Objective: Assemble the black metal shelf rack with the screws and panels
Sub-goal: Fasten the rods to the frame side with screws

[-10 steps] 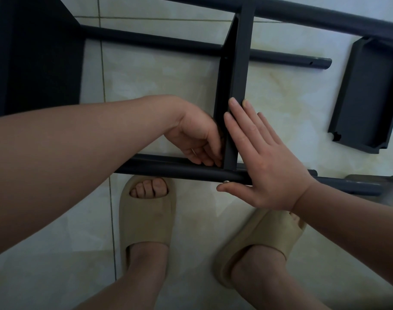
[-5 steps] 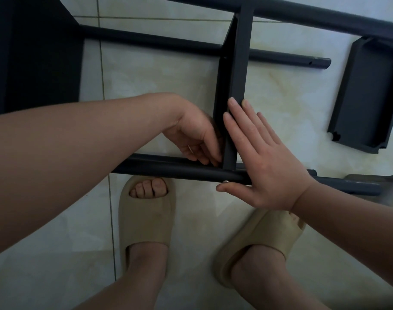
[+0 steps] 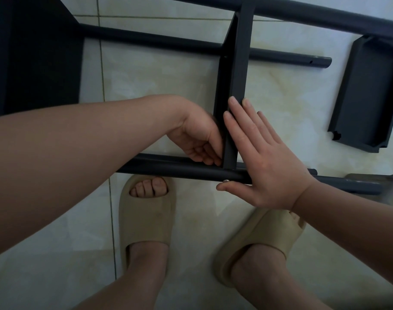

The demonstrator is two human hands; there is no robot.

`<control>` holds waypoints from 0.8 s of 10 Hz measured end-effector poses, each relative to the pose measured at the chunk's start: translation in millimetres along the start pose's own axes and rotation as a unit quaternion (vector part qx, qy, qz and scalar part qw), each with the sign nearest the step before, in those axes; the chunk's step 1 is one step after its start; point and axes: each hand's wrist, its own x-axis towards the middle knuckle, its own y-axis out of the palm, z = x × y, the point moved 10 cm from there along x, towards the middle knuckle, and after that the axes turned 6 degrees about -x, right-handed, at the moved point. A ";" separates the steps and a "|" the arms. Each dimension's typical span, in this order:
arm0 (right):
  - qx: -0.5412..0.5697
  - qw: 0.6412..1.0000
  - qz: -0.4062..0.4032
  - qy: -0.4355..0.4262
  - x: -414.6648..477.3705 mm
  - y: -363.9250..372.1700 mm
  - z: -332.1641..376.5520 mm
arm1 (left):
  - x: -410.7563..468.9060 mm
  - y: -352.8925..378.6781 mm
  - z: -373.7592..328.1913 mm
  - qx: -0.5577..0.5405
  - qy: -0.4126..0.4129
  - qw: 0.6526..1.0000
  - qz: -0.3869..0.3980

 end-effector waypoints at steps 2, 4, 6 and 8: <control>0.001 1.000 0.000 0.000 0.0 0.1 0.1 | -0.8 2.4 -3.3 -0.024 0.015 1.000 0.001; 0.000 1.000 0.000 0.000 0.1 0.5 0.1 | -2.2 3.3 -5.7 -0.048 0.031 0.998 0.001; 0.001 1.000 -0.002 -0.001 0.0 -0.1 0.0 | -2.0 4.2 -4.8 -0.085 0.045 0.995 0.001; 0.000 1.000 0.001 0.001 0.0 -0.3 0.0 | -3.0 5.7 2.0 -0.052 0.002 0.999 0.007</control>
